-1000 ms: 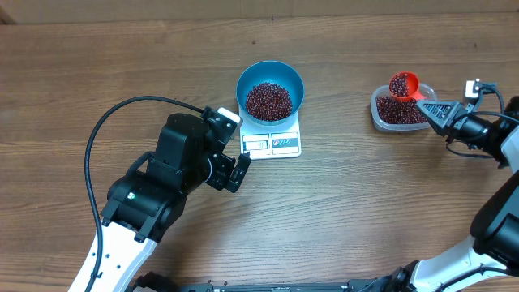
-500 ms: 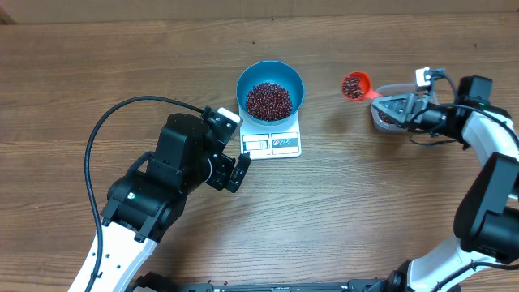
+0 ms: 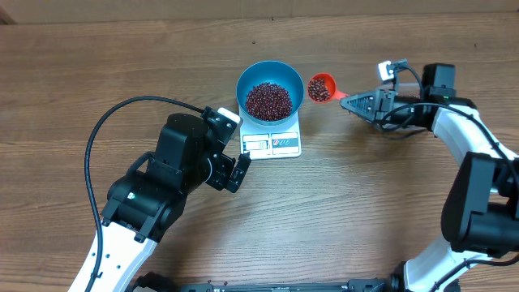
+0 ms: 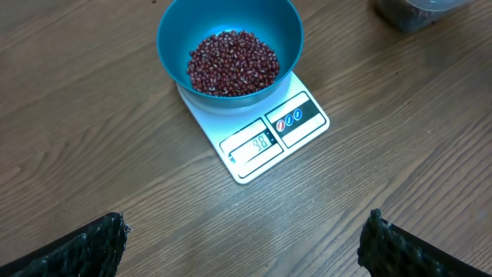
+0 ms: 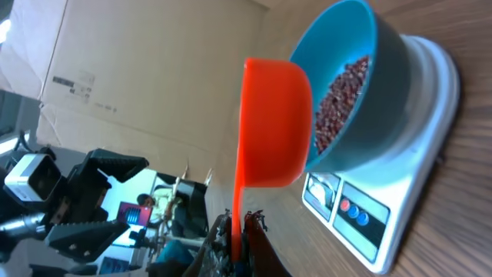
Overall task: Scoop item into bowl and weigh 150g on scale
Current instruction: 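Lift the filled scoop and carry it over the blue bowl, then tilt the scoop over the blue bowl to pour the beans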
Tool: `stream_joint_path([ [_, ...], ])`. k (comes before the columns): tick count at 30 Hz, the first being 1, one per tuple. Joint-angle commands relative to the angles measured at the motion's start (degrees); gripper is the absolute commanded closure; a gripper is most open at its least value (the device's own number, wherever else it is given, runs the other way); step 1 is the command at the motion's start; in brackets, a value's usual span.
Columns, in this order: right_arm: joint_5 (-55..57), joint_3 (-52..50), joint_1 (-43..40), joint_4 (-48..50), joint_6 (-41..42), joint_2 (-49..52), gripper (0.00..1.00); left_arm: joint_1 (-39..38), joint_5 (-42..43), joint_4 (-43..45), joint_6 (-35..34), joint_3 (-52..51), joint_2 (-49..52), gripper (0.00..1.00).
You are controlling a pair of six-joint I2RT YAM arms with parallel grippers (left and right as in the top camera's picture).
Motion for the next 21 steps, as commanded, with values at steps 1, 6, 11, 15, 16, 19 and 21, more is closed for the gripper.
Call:
stream_joint_path([
  [1, 0.02, -0.17, 2.51, 4.74, 8.48, 0.07, 0.96, 0.24, 0.63, 0.17, 0.87, 0.46, -0.66, 0.01],
  [6, 3.10, -0.17, 5.20, 10.21, 12.26, 0.07, 0.96, 0.24, 0.63, 0.17, 0.87, 0.46, -0.66, 0.00],
  [11, 6.19, -0.17, 8.41, 16.57, 13.03, 0.07, 0.96, 0.24, 0.63, 0.17, 0.87, 0.46, -0.66, 0.00],
  [15, 12.09, -0.17, 11.08, 19.23, 12.44, 0.07, 0.96, 0.24, 0.63, 0.17, 0.87, 0.46, -0.66, 0.00],
  [16, 13.16, -0.17, 11.61, 19.50, 11.65, 0.07, 0.96, 0.24, 0.63, 0.17, 0.87, 0.46, -0.66, 0.00],
  [19, 17.62, -0.17, 13.57, 19.98, 9.03, 0.07, 0.96, 0.24, 0.63, 0.17, 0.87, 0.46, -0.66, 0.00],
  [21, 21.29, -0.17, 14.73, 20.06, 8.02, 0.07, 0.96, 0.24, 0.61, 0.17, 0.87, 0.46, -0.66, 0.01],
])
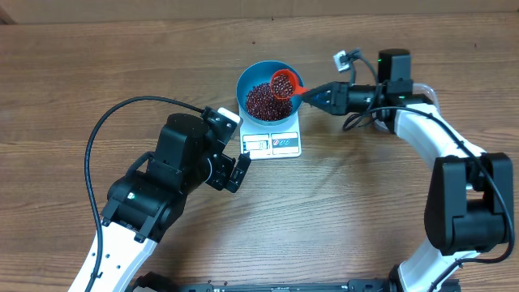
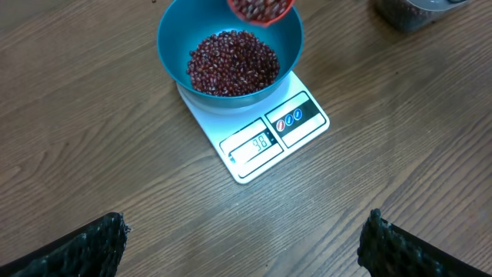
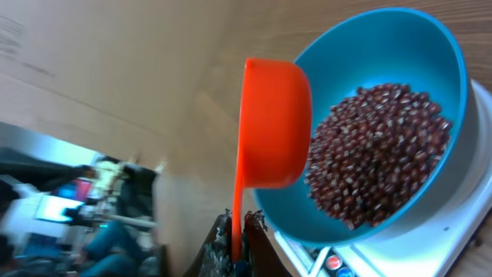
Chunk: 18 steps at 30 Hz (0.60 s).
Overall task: Scoop item into bowl and weigh 150g on scale
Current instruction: 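Tilt the scoop over the blue bowl to pour the beans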
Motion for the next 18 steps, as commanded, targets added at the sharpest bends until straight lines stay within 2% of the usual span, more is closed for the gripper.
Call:
stream_joint_path([
  [1, 9.14, -0.09, 2.10, 0.61, -2.91, 0.07, 0.96, 0.24, 0.63, 0.20, 0.90, 0.46, -0.66, 0.00],
  [9, 12.66, -0.09, 4.72, 0.61, -16.26, 0.07, 0.96, 0.24, 0.63, 0.20, 0.90, 0.46, -0.66, 0.00],
  [18, 12.66, -0.09, 4.70, 0.59, -26.93, 0.07, 0.96, 0.24, 0.63, 0.20, 0.90, 0.46, -0.66, 0.00],
])
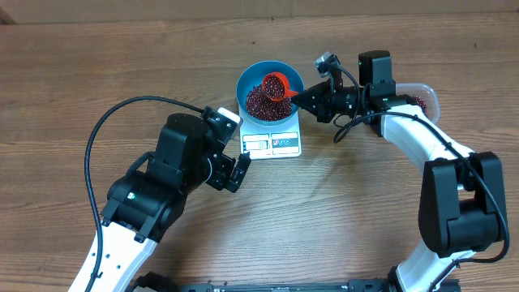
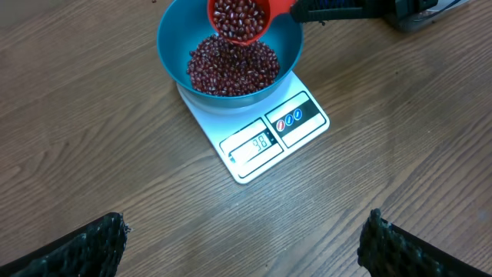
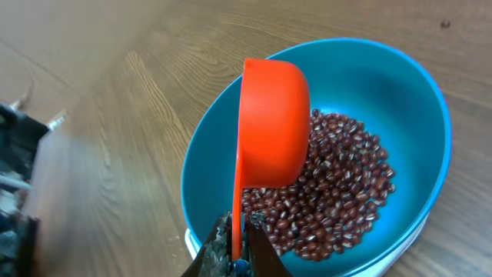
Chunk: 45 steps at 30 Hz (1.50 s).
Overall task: Scoop item into bowl and weigh 150g on scale
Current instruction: 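Tilt the scoop over the blue bowl to pour the beans, then move the empty scoop back to the bean tub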
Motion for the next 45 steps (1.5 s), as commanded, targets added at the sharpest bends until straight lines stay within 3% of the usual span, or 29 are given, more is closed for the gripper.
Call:
stream_joint_path([
  [1, 0.04, -0.09, 0.28, 0.48, -8.17, 0.07, 0.96, 0.24, 0.63, 0.20, 0.90, 0.46, -0.66, 0.00],
  [7, 0.04, -0.09, 0.28, 2.25, -17.97, 0.07, 0.96, 0.24, 0.63, 0.20, 0.90, 0.46, -0.66, 0.00],
  [13, 0.04, -0.09, 0.28, 5.49, -18.95, 0.07, 0.96, 0.24, 0.63, 0.20, 0.90, 0.46, -0.66, 0.00],
  [22, 0.72, -0.09, 0.28, 7.17, -28.74, 0.07, 0.96, 0.24, 0.63, 0.20, 0.90, 0.46, -0.66, 0.00],
  [32, 6.47, -0.07, 0.22, 10.12, -28.70, 0.07, 0.96, 0.24, 0.63, 0.20, 0.90, 0.46, -0.66, 0.00],
  [40, 6.47, 0.04, 0.22, 9.90, -22.12, 0.04, 0.96, 0.24, 0.63, 0.20, 0.90, 0.46, -0.66, 0.00],
  [45, 6.49, 0.04, 0.17, 9.64, -30.73, 0.04, 0.96, 0.24, 0.63, 0.20, 0.90, 0.46, -0.66, 0.01],
])
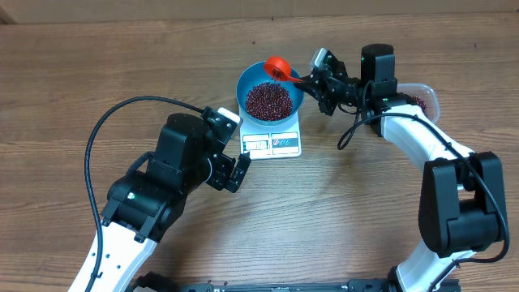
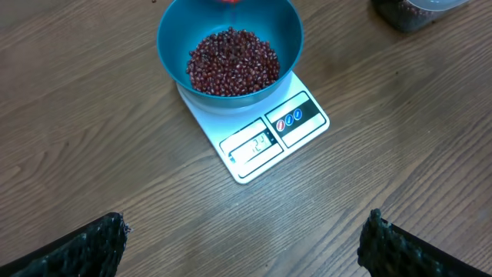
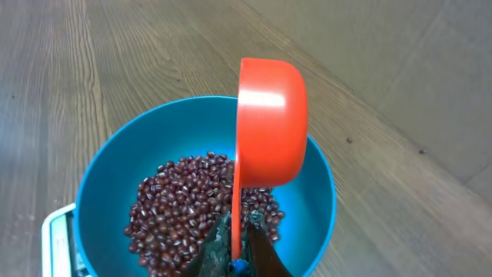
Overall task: Scoop item into bowl and weigh 150g on scale
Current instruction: 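Move the empty scoop back to the bean tub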
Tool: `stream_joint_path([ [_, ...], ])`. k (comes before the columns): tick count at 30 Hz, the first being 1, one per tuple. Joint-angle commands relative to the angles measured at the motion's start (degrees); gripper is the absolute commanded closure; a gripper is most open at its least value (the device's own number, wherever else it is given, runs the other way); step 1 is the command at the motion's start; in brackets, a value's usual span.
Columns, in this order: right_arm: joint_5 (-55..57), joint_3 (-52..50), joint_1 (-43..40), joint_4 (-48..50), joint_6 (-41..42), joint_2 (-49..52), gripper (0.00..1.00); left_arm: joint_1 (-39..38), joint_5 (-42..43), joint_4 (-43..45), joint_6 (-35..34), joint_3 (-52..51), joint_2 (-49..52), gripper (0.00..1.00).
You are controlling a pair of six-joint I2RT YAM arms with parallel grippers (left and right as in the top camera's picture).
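Observation:
A blue bowl (image 1: 270, 97) of dark red beans (image 2: 233, 63) rests on a white scale (image 1: 272, 143), whose display (image 2: 253, 144) shows digits too blurred to read. My right gripper (image 3: 237, 254) is shut on the handle of the orange scoop (image 3: 270, 123). The scoop (image 1: 277, 68) is tipped on its side over the bowl's far rim. My left gripper (image 2: 242, 246) stands open over bare table, in front of the scale, with nothing between its fingers.
A clear container (image 1: 422, 96) holding more beans sits on the table behind my right arm; its corner shows in the left wrist view (image 2: 411, 9). A black cable (image 1: 122, 122) loops over the table at the left.
The scoop held beans above the bowl's middle; now it is tipped on its side over the far rim. The bean pile looks larger and the scale's digits have changed.
My right gripper held the bean-filled scoop beside the bowl, to its right. It then stood over the bowl's right rim, then over the middle, still loaded. Now the scoop is tilted at the far rim. My left arm stayed still throughout.

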Motion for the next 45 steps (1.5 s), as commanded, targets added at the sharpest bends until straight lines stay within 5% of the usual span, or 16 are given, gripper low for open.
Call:
stream_joint_path([
  [1, -0.02, 0.04, 0.17, -0.04, -6.97, 0.04, 0.96, 0.24, 0.63, 0.20, 0.87, 0.46, -0.66, 0.00],
  [28, 4.44, 0.04, 0.17, -1.75, -12.15, 0.04, 0.96, 0.24, 0.63, 0.20, 0.87, 0.46, -0.66, 0.01],
  [35, 4.52, 1.44, -0.28, -4.61, 1.49, -2.73, 0.96, 0.24, 0.63, 0.20, 0.87, 0.46, -0.66, 0.00],
  [45, 17.86, 8.59, -1.70, -27.28, 9.81, -19.02, 0.96, 0.24, 0.63, 0.20, 0.87, 0.46, -0.66, 0.00],
])
